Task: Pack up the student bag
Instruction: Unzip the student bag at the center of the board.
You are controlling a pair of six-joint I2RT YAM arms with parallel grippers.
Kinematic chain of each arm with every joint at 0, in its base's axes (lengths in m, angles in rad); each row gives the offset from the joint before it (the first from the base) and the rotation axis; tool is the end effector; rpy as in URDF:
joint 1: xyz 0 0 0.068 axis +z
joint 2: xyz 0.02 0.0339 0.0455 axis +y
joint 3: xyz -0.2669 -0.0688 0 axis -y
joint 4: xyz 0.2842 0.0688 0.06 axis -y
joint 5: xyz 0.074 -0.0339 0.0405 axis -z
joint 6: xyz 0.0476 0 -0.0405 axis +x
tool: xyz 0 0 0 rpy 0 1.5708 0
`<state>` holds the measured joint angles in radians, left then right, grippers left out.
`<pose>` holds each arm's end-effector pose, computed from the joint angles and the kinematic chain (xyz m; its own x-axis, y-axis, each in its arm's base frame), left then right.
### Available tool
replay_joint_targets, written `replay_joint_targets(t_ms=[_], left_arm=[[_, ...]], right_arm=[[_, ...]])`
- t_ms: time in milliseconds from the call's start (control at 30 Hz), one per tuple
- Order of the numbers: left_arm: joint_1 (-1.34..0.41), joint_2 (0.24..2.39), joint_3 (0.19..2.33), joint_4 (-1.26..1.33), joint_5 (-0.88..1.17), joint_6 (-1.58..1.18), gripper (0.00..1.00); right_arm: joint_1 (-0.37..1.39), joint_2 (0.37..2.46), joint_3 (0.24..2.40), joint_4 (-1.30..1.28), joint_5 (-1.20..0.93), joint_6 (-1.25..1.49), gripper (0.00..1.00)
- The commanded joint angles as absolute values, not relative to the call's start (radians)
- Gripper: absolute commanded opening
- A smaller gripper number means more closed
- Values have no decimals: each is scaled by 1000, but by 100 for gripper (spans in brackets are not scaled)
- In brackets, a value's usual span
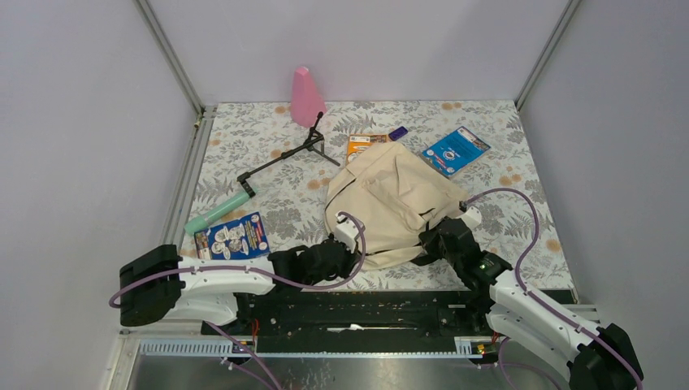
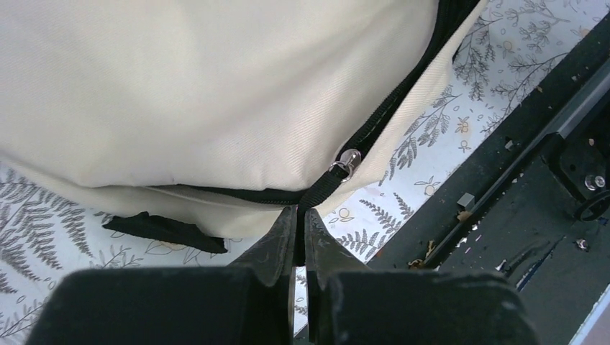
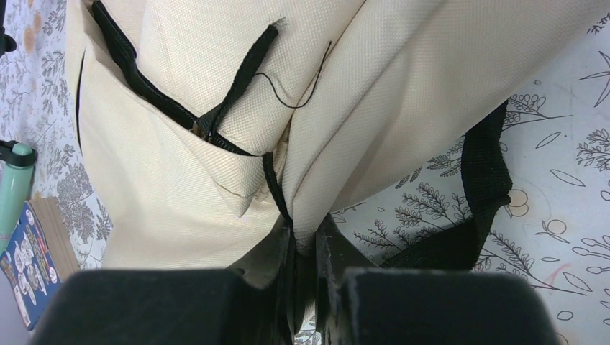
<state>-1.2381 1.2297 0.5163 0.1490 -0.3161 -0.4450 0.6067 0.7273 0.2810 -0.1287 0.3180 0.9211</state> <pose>0.1073 -0.2651 0.1606 -0.5075 0.2159 -0.8342 0.6582 0.7219 -0.2136 0.1752 0.1035 0.1576 -0.5299 0.5529 -0.6431 0.1585 0.8095 0.5654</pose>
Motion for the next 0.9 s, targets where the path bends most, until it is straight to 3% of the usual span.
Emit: replay_joint_targets(t_ms=[0, 533, 600, 667, 867], left_arm=[[-1225, 1177, 494, 54, -447, -447, 0], [-1068, 1061, 437, -4, -483, -464, 0], [-1050, 1061, 439, -3, -475, -462, 0], [-1046, 1053, 438, 22, -456, -452, 0], [-1046, 1027, 422, 92, -376, -416, 0]], right_arm=[[597, 709, 282, -111, 448, 914, 0], [595, 696, 293, -183, 458, 921, 0], [595, 684, 298, -207, 469, 909, 9], [595, 664, 308, -234, 484, 894, 26], [595, 585, 349, -289, 471, 801, 64]])
